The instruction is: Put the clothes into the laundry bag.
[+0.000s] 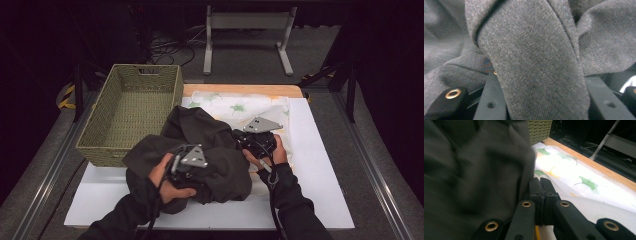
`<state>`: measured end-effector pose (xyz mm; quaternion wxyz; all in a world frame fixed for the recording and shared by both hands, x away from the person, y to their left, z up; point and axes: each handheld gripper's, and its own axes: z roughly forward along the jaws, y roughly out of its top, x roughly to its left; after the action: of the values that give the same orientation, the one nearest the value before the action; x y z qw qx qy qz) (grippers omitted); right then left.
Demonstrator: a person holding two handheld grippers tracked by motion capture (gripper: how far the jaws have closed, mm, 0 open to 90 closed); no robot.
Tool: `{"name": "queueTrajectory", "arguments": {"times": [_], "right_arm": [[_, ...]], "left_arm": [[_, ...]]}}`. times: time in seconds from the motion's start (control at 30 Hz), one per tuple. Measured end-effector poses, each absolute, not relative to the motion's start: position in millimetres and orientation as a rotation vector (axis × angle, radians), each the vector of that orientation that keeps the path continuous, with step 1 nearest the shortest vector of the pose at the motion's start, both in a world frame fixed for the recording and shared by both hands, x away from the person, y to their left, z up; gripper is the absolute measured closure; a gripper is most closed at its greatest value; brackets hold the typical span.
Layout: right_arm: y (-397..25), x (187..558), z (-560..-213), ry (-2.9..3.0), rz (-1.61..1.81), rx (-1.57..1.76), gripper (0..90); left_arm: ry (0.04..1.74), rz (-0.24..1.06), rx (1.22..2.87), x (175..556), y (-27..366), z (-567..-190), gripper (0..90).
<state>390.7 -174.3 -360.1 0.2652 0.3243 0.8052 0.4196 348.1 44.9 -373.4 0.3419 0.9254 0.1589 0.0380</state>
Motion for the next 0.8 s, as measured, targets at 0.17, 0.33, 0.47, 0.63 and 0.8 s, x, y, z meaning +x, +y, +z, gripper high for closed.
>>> {"name": "queueTrajectory", "arguments": {"times": [0.17,0.33,0.47,0.63,0.8], "right_arm": [[-174.5,383.4,-358.3,2.186,1.151,0.859,89.3],[-173.8,371.3,-353.6,2.192,1.206,0.846,89.4],[-168.9,361.4,-349.7,2.207,1.241,0.826,89.5],[-165.9,355.3,-356.7,2.221,1.248,0.84,89.6],[-167.7,352.7,-367.4,2.218,1.216,0.832,89.7]], "left_arm": [[0.526,0.095,2.403,368.2,21.5,-383.0,60.8],[0.683,0.116,2.364,391.0,11.8,-387.2,59.7],[0.77,0.156,2.313,401.9,5.4,-396.3,59.0],[0.896,0.219,2.212,411.1,7.2,-404.9,57.0],[0.913,0.274,2.145,405.9,8.0,-410.1,47.1]]}}
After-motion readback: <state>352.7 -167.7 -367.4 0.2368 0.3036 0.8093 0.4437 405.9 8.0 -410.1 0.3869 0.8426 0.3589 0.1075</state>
